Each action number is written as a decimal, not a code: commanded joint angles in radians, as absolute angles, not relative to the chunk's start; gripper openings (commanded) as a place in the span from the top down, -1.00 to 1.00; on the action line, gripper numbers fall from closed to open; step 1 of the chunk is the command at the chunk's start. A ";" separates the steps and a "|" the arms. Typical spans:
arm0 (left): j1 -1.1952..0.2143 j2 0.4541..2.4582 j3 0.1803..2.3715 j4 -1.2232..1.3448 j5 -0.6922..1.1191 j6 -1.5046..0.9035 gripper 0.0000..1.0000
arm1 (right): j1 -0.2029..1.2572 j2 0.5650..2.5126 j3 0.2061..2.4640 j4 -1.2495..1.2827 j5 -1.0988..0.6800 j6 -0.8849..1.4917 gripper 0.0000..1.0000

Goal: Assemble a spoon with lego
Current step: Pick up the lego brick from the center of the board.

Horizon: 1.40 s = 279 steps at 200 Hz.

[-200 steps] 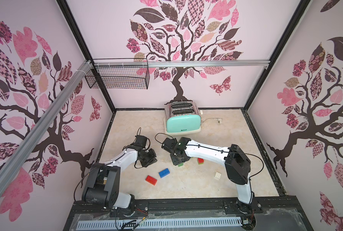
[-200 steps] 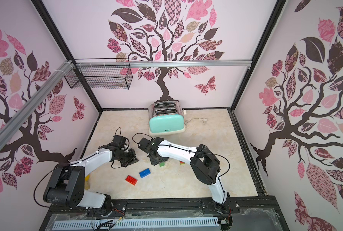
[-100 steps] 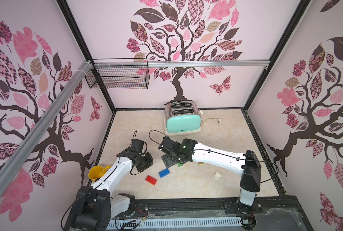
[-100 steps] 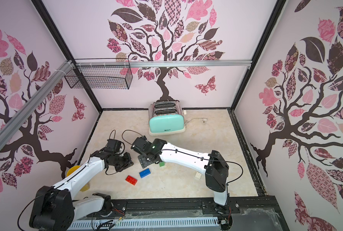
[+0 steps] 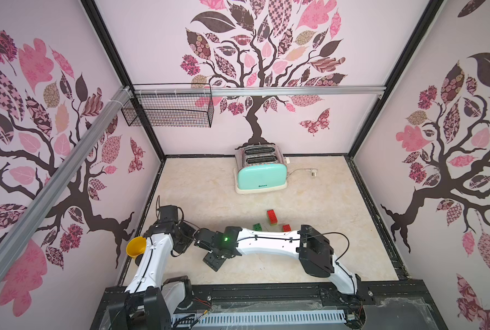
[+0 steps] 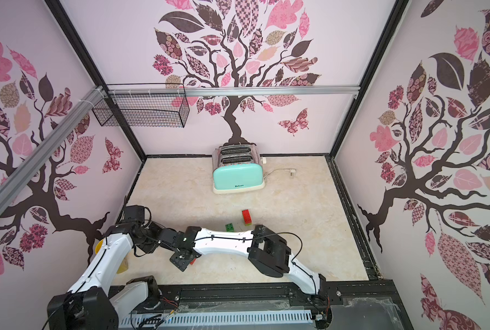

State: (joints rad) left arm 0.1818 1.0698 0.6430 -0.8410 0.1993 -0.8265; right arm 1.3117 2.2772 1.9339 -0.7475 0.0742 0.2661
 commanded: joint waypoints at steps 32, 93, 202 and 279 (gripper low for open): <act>0.204 1.082 0.634 -0.787 0.207 -0.795 1.00 | 1.299 2.345 2.009 -0.823 0.153 0.271 -0.15; 0.204 1.123 0.635 -0.763 0.250 -0.777 1.00 | 1.299 2.390 2.050 -0.855 0.121 0.276 -0.03; 0.204 1.148 0.629 -0.733 0.276 -0.766 1.00 | 1.299 2.348 1.957 -0.827 0.110 0.327 0.16; 0.052 1.205 0.728 -0.702 0.293 -0.740 1.00 | 1.248 2.135 2.045 -1.036 0.261 0.499 0.46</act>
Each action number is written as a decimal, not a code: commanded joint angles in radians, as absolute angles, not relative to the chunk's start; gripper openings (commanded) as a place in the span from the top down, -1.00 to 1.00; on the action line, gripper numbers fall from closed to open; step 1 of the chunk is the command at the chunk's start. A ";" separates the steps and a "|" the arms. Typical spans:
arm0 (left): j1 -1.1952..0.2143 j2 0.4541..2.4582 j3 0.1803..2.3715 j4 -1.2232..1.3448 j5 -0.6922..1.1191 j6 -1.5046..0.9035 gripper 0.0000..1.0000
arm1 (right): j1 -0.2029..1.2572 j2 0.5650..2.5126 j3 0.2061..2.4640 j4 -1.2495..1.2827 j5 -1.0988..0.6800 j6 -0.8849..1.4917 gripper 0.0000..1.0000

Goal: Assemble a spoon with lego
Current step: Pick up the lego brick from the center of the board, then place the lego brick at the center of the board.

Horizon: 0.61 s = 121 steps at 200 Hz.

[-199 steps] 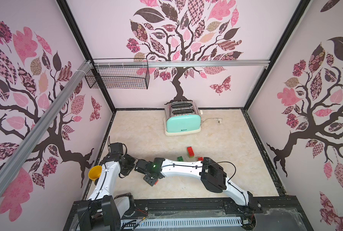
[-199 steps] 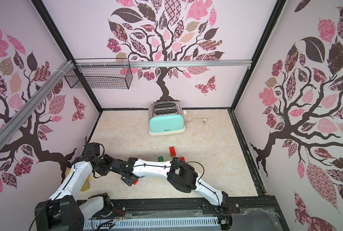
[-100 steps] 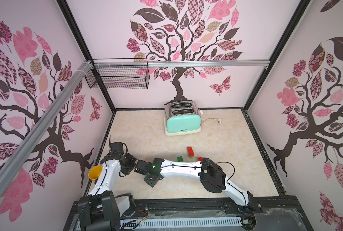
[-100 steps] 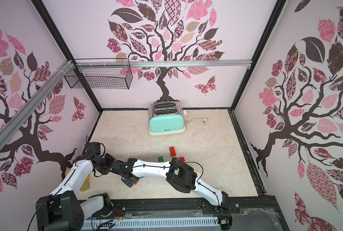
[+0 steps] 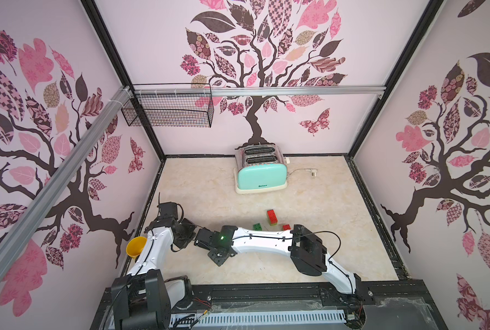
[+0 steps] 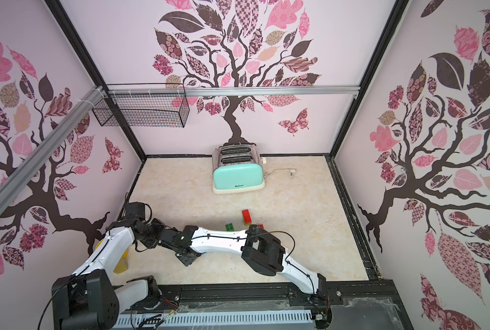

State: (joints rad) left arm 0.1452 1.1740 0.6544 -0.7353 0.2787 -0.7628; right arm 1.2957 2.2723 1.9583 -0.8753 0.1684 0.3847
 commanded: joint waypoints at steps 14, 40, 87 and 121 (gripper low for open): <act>-0.018 1.239 0.777 -0.683 0.300 -0.741 1.00 | 1.182 2.078 2.025 -1.111 0.275 0.571 0.48; -0.160 1.340 0.894 -0.658 0.319 -0.730 1.00 | 1.078 1.949 1.889 -1.117 0.240 0.627 0.48; -0.301 1.487 1.017 -0.645 0.366 -0.707 1.00 | 1.014 1.714 1.492 -1.081 0.222 0.728 0.47; -0.303 1.552 1.032 -0.616 0.379 -0.703 1.00 | 1.039 1.554 1.083 -0.876 0.094 0.825 0.44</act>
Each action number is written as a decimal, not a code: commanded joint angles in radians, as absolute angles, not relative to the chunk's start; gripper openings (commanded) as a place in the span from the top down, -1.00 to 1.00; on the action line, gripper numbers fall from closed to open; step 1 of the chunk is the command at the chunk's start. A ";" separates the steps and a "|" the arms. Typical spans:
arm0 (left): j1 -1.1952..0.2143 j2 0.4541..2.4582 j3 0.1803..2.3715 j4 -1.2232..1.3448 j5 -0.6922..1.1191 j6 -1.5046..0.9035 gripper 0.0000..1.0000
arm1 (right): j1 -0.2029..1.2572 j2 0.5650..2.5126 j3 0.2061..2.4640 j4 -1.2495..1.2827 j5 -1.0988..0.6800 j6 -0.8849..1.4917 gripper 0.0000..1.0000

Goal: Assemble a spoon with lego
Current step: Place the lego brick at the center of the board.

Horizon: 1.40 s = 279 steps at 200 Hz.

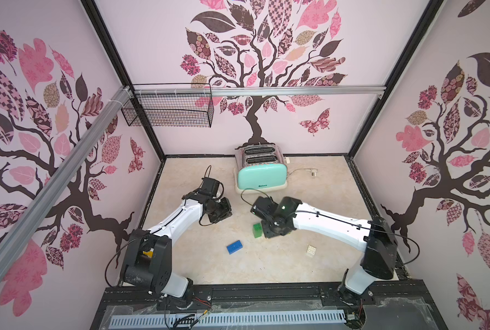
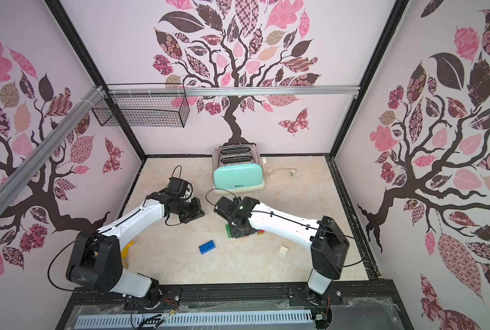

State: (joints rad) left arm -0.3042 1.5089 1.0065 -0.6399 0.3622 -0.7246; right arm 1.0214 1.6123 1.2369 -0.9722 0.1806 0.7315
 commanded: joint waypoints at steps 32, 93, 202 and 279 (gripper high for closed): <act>-0.305 1.620 1.089 -0.620 0.372 -0.703 1.00 | 1.041 1.654 1.078 -0.799 0.069 0.778 0.42; -0.305 1.671 1.060 -0.584 0.365 -0.686 1.00 | 1.040 1.735 1.044 -0.755 0.097 0.780 -0.37; -0.307 1.665 1.049 -0.581 0.380 -0.685 1.00 | 1.040 1.729 1.064 -0.791 0.156 0.796 0.26; -0.307 1.668 1.048 -0.584 0.383 -0.684 1.00 | 1.040 1.717 1.055 -0.779 0.159 0.788 0.08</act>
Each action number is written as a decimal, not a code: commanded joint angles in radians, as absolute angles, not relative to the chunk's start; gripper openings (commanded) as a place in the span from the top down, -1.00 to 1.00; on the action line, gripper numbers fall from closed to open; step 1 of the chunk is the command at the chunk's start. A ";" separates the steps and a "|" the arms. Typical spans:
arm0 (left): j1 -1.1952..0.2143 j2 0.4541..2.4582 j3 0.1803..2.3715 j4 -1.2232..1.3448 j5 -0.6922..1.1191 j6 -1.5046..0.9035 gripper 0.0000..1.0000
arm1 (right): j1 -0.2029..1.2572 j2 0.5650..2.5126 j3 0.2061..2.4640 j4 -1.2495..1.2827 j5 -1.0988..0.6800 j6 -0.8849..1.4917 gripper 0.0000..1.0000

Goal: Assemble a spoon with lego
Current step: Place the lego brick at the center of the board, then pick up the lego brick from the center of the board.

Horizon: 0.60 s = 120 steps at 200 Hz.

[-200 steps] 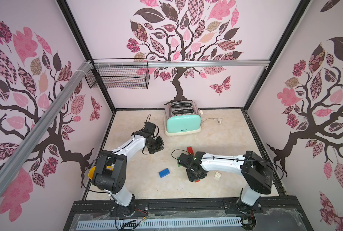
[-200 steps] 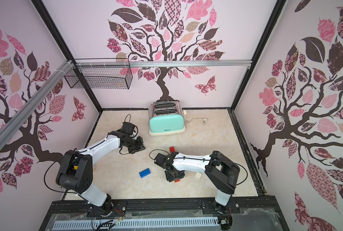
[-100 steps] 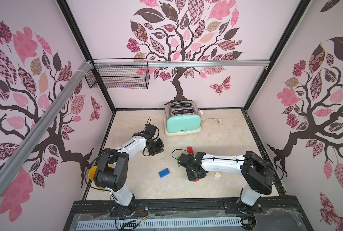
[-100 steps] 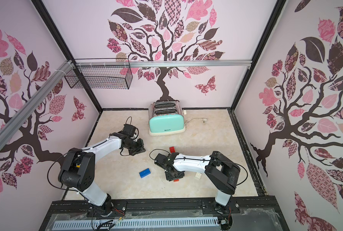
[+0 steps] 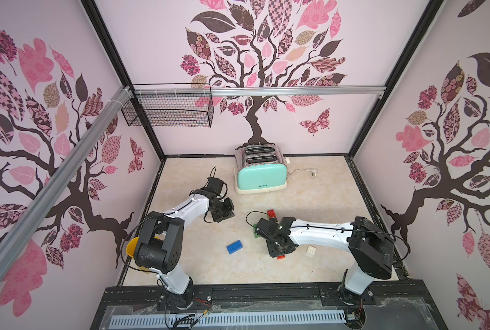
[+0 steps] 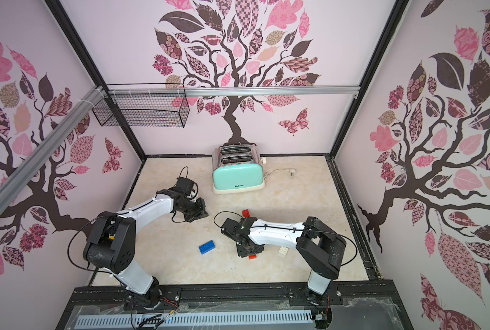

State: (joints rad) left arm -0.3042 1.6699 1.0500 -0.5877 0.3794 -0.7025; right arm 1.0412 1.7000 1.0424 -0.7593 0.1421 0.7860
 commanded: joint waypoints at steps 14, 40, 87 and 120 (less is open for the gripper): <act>-0.307 1.668 1.048 -0.582 0.383 -0.683 1.00 | 1.040 1.717 1.048 -0.776 0.168 0.798 0.08; -0.307 1.669 1.048 -0.583 0.383 -0.683 1.00 | 1.040 1.712 1.037 -0.765 0.166 0.799 0.18; -0.307 1.668 1.048 -0.584 0.380 -0.683 1.00 | 1.040 1.728 1.026 -0.747 0.158 0.795 0.25; -0.307 1.671 1.048 -0.584 0.383 -0.683 1.00 | 1.040 1.715 1.026 -0.751 0.160 0.793 0.41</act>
State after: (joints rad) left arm -0.3042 1.6699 1.0500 -0.5877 0.3794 -0.7017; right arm 1.0412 1.7115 1.0351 -0.7490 0.1501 0.7876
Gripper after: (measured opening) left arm 0.043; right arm 0.335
